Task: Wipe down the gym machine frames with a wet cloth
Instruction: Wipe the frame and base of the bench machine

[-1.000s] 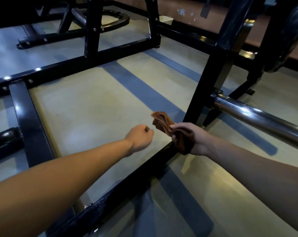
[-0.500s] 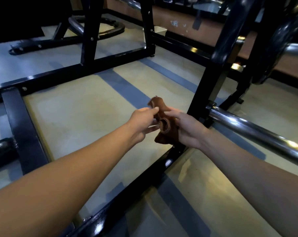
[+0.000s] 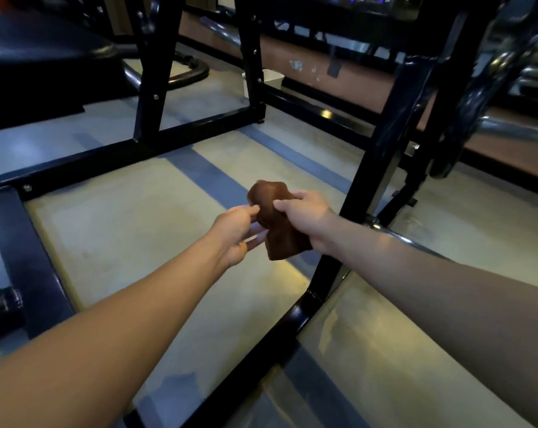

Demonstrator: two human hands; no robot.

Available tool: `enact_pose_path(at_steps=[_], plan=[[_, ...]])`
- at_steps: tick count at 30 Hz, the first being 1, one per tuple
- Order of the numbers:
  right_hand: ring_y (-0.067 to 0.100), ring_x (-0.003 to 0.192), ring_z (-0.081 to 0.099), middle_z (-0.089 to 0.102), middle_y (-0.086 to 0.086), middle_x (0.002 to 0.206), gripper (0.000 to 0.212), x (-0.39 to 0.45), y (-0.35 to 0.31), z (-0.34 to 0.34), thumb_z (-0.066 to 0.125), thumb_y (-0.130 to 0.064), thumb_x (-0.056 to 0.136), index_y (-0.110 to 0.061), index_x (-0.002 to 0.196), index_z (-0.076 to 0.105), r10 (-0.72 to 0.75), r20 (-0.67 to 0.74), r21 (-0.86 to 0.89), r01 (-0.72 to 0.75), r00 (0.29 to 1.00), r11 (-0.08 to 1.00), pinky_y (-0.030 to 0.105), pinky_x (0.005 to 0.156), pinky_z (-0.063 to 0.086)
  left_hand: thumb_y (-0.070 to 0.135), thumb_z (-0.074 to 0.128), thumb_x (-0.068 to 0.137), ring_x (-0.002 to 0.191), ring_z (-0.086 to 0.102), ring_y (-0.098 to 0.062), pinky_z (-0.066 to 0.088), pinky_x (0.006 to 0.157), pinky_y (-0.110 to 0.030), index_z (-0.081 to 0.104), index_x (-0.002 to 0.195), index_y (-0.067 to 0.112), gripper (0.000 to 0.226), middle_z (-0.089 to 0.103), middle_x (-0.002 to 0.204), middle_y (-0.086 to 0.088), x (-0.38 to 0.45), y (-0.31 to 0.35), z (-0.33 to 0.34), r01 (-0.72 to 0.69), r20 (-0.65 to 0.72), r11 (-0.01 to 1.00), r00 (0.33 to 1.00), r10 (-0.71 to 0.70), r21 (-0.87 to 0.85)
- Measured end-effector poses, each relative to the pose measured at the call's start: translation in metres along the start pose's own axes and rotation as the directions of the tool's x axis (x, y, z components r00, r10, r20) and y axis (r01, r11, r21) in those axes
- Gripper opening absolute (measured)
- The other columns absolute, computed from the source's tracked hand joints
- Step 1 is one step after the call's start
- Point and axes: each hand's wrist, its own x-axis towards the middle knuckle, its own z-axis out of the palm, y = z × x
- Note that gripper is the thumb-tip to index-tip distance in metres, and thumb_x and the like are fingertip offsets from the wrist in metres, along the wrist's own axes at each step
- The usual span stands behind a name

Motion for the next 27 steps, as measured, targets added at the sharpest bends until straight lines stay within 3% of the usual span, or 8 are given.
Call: enact_pose_path(at_steps=[3,5,8,12,16,19,21,27], plan=[[0.016,0.1,0.06,0.058,0.004,0.126,0.033,0.005,0.001,-0.008,0.061,-0.025,0.099,-0.019,0.131,0.064,-0.321,-0.089,-0.352,0.272,0.943,0.896,0.026,0.09,0.044,0.016,0.059,0.099,0.094,0.062,-0.019,0.058,0.076,-0.034,0.06,0.121,0.015,0.022,0.063,0.112,-0.004,0.007,0.003,0.012,-0.072,-0.104,0.996,0.992,0.076,0.043],[0.015,0.103,0.055,0.049,0.002,0.135,0.041,0.007,0.007,-0.016,0.058,-0.029,0.102,-0.022,0.143,0.056,-0.415,-0.058,-0.491,0.336,0.908,0.804,0.025,0.091,0.039,0.01,0.05,0.096,0.073,0.067,-0.02,0.058,0.078,-0.036,0.06,0.104,0.008,0.013,0.066,0.088,-0.006,0.006,0.005,0.021,-0.054,0.01,0.997,0.998,0.055,-0.057],[0.023,0.112,0.059,0.05,0.002,0.132,0.035,0.011,0.021,-0.022,0.056,-0.028,0.102,-0.024,0.137,0.059,-0.489,0.098,-0.582,0.448,0.867,0.679,0.032,0.094,0.046,0.026,0.054,0.096,0.059,0.068,-0.022,0.061,0.069,-0.035,0.061,0.1,0.008,0.02,0.065,0.071,-0.006,-0.003,0.003,0.031,0.05,0.139,0.971,0.99,-0.017,-0.235],[0.032,0.109,0.06,0.053,0.004,0.123,0.033,0.011,0.038,-0.036,0.054,-0.023,0.099,-0.022,0.132,0.06,-0.489,0.368,-0.592,0.605,0.791,0.533,0.046,0.092,0.051,0.041,0.061,0.101,0.065,0.069,-0.02,0.062,0.059,-0.034,0.068,0.097,0.018,0.024,0.068,0.078,-0.006,-0.004,-0.014,0.048,0.015,0.001,0.975,1.0,-0.016,-0.22],[0.032,0.126,0.047,0.038,0.006,0.142,0.06,0.007,0.036,-0.075,0.05,-0.034,0.099,-0.026,0.156,0.029,-0.474,0.351,-0.663,0.572,0.808,0.483,0.044,0.097,0.046,0.027,0.054,0.104,0.073,0.07,-0.018,0.06,0.055,-0.031,0.07,0.103,0.018,0.019,0.072,0.092,-0.008,-0.01,-0.011,0.086,-0.021,-0.014,0.987,1.0,0.019,-0.158],[0.032,0.123,0.051,0.031,0.003,0.146,0.067,0.007,0.032,-0.112,0.048,-0.039,0.103,-0.032,0.159,0.012,-0.502,0.354,-0.593,0.605,0.789,0.532,0.046,0.098,0.048,0.023,0.055,0.101,0.07,0.073,-0.017,0.061,0.059,-0.035,0.071,0.116,0.013,0.024,0.074,0.103,-0.014,-0.019,0.005,0.118,-0.034,0.011,0.989,0.999,0.036,-0.144],[0.032,0.118,0.057,0.035,0.001,0.151,0.068,0.007,0.03,-0.133,0.045,-0.044,0.105,-0.038,0.159,0.005,-0.502,0.379,-0.531,0.627,0.777,0.569,0.05,0.1,0.05,0.023,0.056,0.099,0.06,0.069,-0.019,0.061,0.058,-0.037,0.066,0.106,0.012,0.016,0.067,0.091,-0.014,-0.024,0.014,0.133,-0.026,0.001,0.992,1.0,0.026,-0.124],[0.021,0.1,0.059,0.042,-0.007,0.136,0.054,0.004,0.032,-0.154,0.04,-0.055,0.106,-0.037,0.153,0.018,-0.576,0.286,-0.531,0.627,0.766,0.57,0.039,0.076,0.049,0.017,0.05,0.096,0.078,0.059,-0.017,0.048,0.069,-0.031,0.065,0.094,0.017,0.015,0.063,0.083,-0.004,-0.023,0.028,0.158,-0.057,0.035,0.998,0.998,0.057,-0.005]])
